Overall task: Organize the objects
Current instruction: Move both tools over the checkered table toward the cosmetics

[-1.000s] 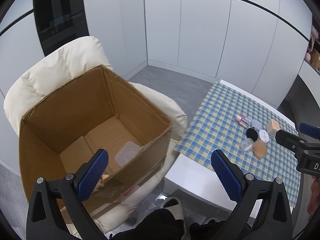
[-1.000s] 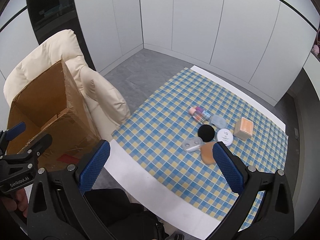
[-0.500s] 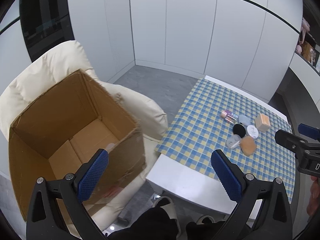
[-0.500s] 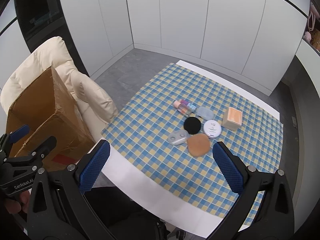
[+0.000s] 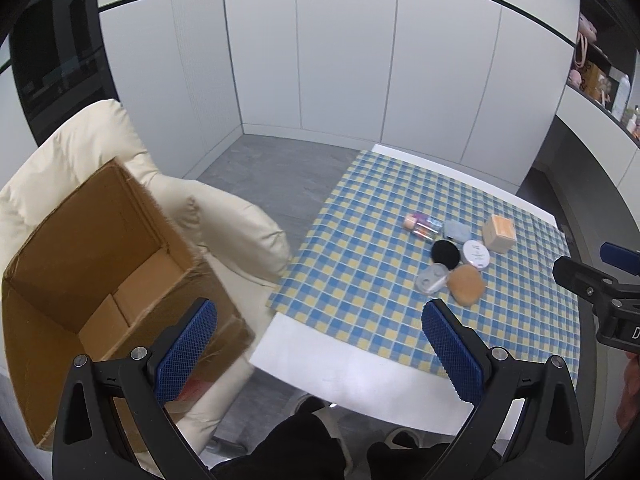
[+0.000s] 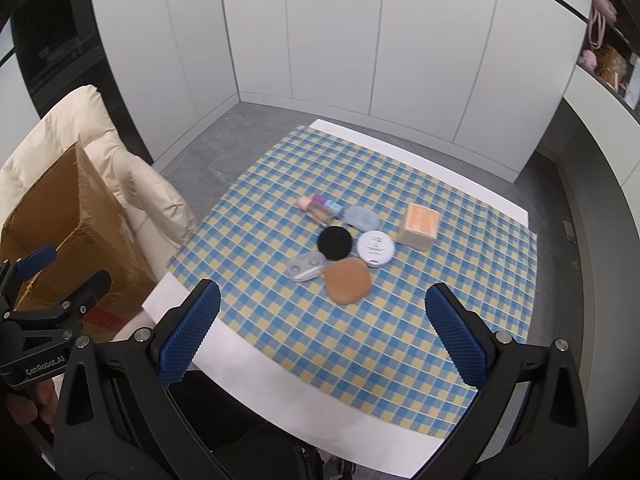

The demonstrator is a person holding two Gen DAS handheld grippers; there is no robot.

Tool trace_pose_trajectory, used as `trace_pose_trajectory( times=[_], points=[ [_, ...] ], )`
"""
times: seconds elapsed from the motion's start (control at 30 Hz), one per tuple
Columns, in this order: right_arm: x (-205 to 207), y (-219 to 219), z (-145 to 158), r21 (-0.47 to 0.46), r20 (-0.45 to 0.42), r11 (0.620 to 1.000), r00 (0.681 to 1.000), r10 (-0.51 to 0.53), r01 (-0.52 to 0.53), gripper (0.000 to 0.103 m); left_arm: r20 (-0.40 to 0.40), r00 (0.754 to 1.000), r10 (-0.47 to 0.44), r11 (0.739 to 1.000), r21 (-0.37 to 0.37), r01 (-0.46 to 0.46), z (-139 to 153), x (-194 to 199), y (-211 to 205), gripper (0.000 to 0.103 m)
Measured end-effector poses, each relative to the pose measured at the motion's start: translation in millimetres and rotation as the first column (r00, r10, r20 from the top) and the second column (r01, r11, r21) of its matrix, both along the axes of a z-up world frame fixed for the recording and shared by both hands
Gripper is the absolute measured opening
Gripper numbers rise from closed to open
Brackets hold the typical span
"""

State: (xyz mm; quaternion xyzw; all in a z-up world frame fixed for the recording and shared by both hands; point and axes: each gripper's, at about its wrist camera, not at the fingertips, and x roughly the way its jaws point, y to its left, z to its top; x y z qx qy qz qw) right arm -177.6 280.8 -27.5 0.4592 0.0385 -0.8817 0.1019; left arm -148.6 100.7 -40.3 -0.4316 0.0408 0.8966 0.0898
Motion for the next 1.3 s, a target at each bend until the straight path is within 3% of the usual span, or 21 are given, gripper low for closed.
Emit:
trace_pose_trajectory(
  times=[1.3],
  points=[
    [22,110,-5,0.015,0.005,0.984,0.984,-0.180,0.180,0.103,0.049,0.978,-0.203,0.979,0.003,0.203,-7,15,105,0.102]
  ],
)
